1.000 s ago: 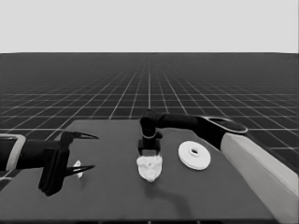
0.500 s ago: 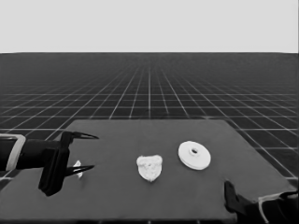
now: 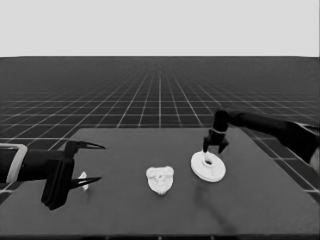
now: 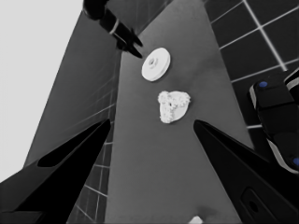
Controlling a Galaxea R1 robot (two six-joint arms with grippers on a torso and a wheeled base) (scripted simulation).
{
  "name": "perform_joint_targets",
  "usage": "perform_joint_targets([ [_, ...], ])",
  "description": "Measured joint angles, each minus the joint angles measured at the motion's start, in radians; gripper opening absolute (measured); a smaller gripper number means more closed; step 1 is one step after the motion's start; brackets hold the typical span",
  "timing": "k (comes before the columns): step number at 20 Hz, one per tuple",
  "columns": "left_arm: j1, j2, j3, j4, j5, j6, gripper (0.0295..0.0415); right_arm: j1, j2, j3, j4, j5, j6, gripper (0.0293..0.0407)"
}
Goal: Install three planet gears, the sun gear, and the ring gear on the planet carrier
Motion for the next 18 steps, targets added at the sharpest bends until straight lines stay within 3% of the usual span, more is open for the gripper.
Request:
perform_joint_targets([
  [3, 0.000, 0.000, 0.000, 0.000, 0.000, 0.000, 0.0385, -0.143, 0.048, -0.105, -0.087, 0.110, -0.042, 0.0385],
  [10, 0.000, 0.000, 0.000, 0.000, 0.000, 0.000, 0.0385, -0.174, 0.070, -0.153, -0.102, 0.140, -0.062, 0.0385],
  [11, 0.000, 0.000, 0.000, 0.000, 0.000, 0.000, 0.0385, -0.174, 0.070, -0.153, -0.102, 0.140, -0.062, 0.0355],
  [12, 0.000, 0.000, 0.000, 0.000, 0.000, 0.000, 0.0385, -0.174, 0.070, -0.153, -0.102, 0.140, -0.062, 0.0348],
  [18, 0.000, 0.000, 0.000, 0.000, 0.000, 0.000, 0.0385, -0.174, 0.071, -0.154, -0.102, 0.140, -0.062, 0.0348],
])
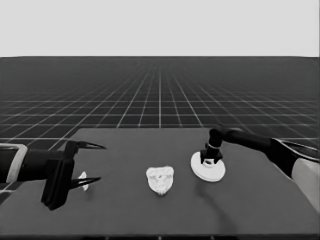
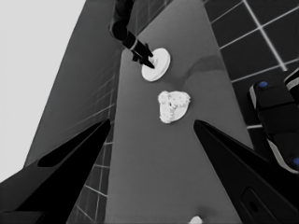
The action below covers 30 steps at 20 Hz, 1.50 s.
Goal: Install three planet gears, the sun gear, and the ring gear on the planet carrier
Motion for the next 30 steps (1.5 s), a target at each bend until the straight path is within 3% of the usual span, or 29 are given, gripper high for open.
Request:
perform_joint_targets([
  [2, 0.000, 0.000, 0.000, 0.000, 0.000, 0.000, 0.0385, 0.000, 0.000, 0.000, 0.000, 0.000, 0.000, 0.0348],
  [3, 0.000, 0.000, 0.000, 0.000, 0.000, 0.000, 0.0385, 0.054, -0.039, 0.088, 0.033, -0.061, 0.039, 0.0348],
  [5, 0.000, 0.000, 0.000, 0.000, 0.000, 0.000, 0.0385, 0.135, -0.060, 0.131, 0.076, -0.115, 0.057, 0.0348],
  [10, 0.000, 0.000, 0.000, 0.000, 0.000, 0.000, 0.0385, 0.170, -0.061, 0.134, 0.101, -0.140, 0.058, 0.0348],
  [12, 0.000, 0.000, 0.000, 0.000, 0.000, 0.000, 0.0385, 0.171, -0.061, 0.134, 0.102, -0.141, 0.057, 0.0348],
  [13, 0.000, 0.000, 0.000, 0.000, 0.000, 0.000, 0.0385, 0.155, -0.026, 0.365, 0.060, -0.152, 0.411, 0.0348],
  [15, 0.000, 0.000, 0.000, 0.000, 0.000, 0.000, 0.0385, 0.130, 0.255, 0.390, 0.031, -0.174, 0.644, 0.0350],
  [19, 0.000, 0.000, 0.000, 0.000, 0.000, 0.000, 0.0385, 0.121, 0.421, 0.263, 0.022, -0.180, 0.668, 0.0350],
  [22, 0.000, 0.000, 0.000, 0.000, 0.000, 0.000, 0.0385, 0.120, 0.437, 0.243, 0.021, -0.180, 0.667, 0.0350],
  [25, 0.000, 0.000, 0.000, 0.000, 0.000, 0.000, 0.0385, 0.043, 0.451, 0.200, -0.052, -0.157, 0.642, 0.0350],
  [30, 0.000, 0.000, 0.000, 0.000, 0.000, 0.000, 0.0385, 0.028, 0.456, 0.187, -0.068, -0.150, 0.635, 0.0350],
])
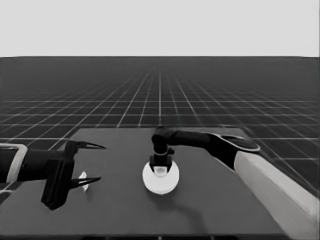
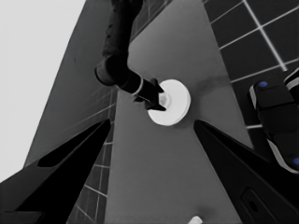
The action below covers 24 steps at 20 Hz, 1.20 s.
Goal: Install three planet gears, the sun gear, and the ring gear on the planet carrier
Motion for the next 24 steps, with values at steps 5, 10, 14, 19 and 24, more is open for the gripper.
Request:
perform_joint_targets([
  [5, 0.000, 0.000, 0.000, 0.000, 0.000, 0.000, 0.0385, -0.005, 0.000, -0.001, -0.001, 0.000, 0.016, 0.0350],
  [10, 0.000, 0.000, 0.000, 0.000, 0.000, 0.000, 0.0385, -0.005, 0.000, -0.001, -0.001, 0.000, 0.057, 0.0350],
  [14, 0.000, 0.000, 0.000, 0.000, 0.000, 0.000, 0.0385, -0.005, 0.000, -0.001, -0.001, 0.000, 0.092, 0.0350],
  [19, 0.000, 0.000, 0.000, 0.000, 0.000, 0.000, 0.0385, -0.005, 0.000, -0.001, -0.001, 0.000, 0.135, 0.0350],
  [24, 0.000, 0.000, 0.000, 0.000, 0.000, 0.000, 0.0385, -0.005, 0.000, -0.001, -0.001, 0.000, 0.179, 0.0350],
])
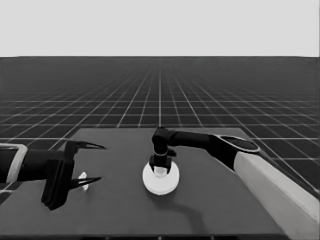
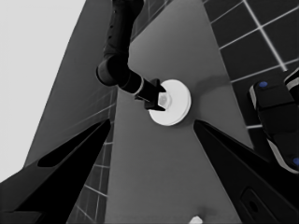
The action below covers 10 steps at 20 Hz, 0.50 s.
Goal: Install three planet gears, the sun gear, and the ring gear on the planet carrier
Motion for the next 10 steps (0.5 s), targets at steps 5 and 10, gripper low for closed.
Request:
perform_joint_targets([
  [5, 0.000, 0.000, 0.000, 0.000, 0.000, 0.000, 0.0385, 0.000, 0.001, 0.001, 0.000, 0.000, 0.043, 0.0350],
  [10, 0.000, 0.000, 0.000, 0.000, 0.000, 0.000, 0.0385, -0.006, 0.000, 0.000, 0.000, 0.001, 0.087, 0.0349],
])
